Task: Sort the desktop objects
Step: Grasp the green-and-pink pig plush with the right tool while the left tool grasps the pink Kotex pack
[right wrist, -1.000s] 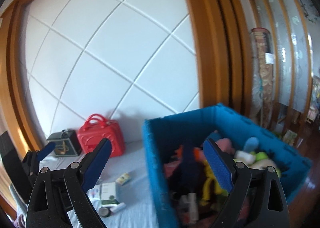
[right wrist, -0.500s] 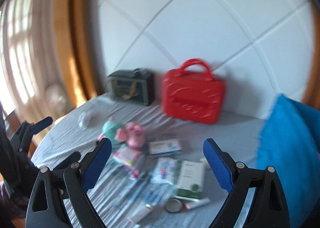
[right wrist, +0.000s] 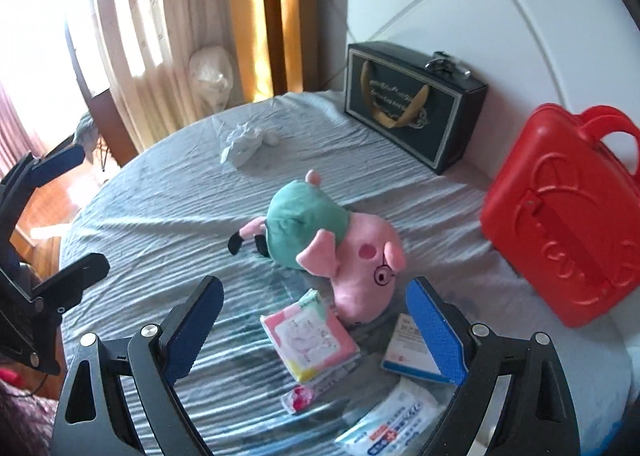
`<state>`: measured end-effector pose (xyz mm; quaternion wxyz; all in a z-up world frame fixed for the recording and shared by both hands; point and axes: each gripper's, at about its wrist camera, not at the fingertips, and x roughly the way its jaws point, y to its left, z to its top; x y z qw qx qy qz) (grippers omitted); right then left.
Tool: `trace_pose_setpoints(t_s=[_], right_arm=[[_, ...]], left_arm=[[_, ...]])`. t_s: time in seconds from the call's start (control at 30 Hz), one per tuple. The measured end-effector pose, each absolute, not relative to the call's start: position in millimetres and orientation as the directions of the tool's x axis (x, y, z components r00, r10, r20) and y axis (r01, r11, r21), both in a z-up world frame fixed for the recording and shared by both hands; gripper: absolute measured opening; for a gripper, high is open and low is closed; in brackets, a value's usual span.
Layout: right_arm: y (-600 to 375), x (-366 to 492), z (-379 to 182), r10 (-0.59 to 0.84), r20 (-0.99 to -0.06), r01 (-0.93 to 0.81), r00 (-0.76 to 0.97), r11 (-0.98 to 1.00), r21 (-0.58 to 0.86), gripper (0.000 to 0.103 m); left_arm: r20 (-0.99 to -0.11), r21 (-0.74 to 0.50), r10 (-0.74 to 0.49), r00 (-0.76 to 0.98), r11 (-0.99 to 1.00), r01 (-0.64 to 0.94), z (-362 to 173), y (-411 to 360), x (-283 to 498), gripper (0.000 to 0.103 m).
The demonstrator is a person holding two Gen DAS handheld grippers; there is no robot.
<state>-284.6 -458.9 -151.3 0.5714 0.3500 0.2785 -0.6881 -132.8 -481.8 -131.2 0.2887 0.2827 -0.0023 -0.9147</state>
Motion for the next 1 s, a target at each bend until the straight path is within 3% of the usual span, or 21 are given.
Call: trace_pose_setpoints(t_s=[0.27, 0.4, 0.5, 0.53, 0.6, 0.7, 0.9, 1.0], right_arm=[[-551, -301, -244, -0.377, -0.921, 0.966, -0.097, 0.188, -0.179, 0.094], [-579, -286, -282, -0.359, -0.903, 0.849, -0.237, 0.375, -0.372, 0.094], [-598, -285, -296, -0.362, -0.893, 0.821, -0.269, 0.399, -0.409, 0.095], [-602, -287, -300, -0.359, -0.889, 0.825, -0.283, 0.381, -0.417, 0.094], [-608, -295, -301, -0.347, -0.894, 0.866, -0.284, 0.307, -0.394, 0.079], [-601, -323, -273, -0.386, -0.899, 0.953, -0.207, 0.128, -0.275, 0.072], [-533, -395, -185, -0.535, -0.831, 0.975, -0.151, -0.219, -0.036, 0.072], [-494, -409, -156, -0.553, -0.804, 0.947, -0.218, -0.32, -0.037, 0.072]], left_arm=[[-0.601, 0.144, -0.534, -0.595, -0.804, 0.576, -168, -519, -151, 0.103], [-0.623, 0.129, -0.529, -0.576, -0.795, 0.592, -179, -532, -152, 0.103], [-0.642, 0.125, -0.509, -0.573, -0.807, 0.577, -189, -533, -156, 0.103], [-0.653, 0.119, -0.493, -0.576, -0.817, 0.564, -194, -531, -160, 0.103], [-0.667, 0.105, -0.446, -0.597, -0.849, 0.517, -201, -526, -167, 0.103], [-0.69, 0.12, -0.32, -0.649, -0.935, 0.334, -211, -510, -186, 0.103], [-0.73, 0.204, -0.023, -0.683, -0.961, -0.185, -230, -478, -225, 0.103], [-0.755, 0.17, 0.125, -0.644, -0.911, -0.376, -238, -473, -242, 0.103]])
